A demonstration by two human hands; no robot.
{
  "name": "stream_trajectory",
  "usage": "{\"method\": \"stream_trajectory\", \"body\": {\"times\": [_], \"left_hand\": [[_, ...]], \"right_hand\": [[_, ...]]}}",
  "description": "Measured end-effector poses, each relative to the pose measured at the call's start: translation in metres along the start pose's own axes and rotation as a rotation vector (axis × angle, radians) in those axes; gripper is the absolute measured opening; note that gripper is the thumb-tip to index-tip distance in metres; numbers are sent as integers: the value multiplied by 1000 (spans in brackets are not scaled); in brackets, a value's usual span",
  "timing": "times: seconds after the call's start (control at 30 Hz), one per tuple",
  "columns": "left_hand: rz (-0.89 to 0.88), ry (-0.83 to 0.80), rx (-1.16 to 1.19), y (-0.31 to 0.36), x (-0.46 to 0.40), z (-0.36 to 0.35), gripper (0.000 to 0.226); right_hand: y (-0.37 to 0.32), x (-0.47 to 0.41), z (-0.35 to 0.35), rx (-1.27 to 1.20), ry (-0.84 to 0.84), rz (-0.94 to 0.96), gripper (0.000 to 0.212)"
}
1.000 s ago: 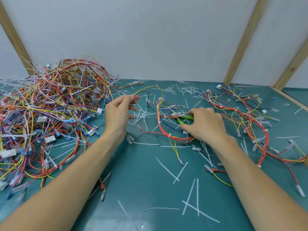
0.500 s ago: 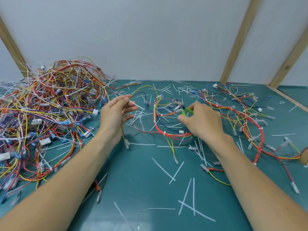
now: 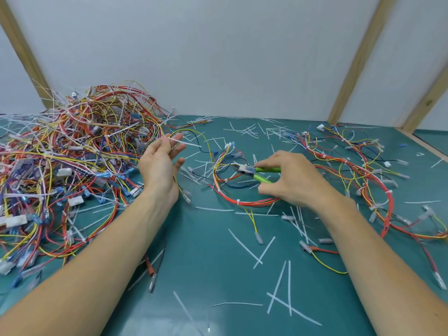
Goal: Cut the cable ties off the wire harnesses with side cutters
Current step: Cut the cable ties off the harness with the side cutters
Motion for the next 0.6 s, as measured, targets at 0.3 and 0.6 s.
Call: {"method": "stream_trajectory", "body": {"times": [0.3, 0.6], "left_hand": [[-52, 41, -64, 2, -5, 6, 10], [-170, 24, -189, 7, -7, 3, 12]], "right_hand": [[-10, 10, -8, -212, -234, -42, 47], [-27, 7, 2, -685, -192, 45, 34]]}}
Point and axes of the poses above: each hand's wrist, its own x-axis away from the middle knuckle, its own z-axis out of the back of the hand, y = z × x, the point moved 9 cm from there along -x, towards the middle knuckle, and after that the axes turned 11 degrees about -x, right-handed, at the moved point
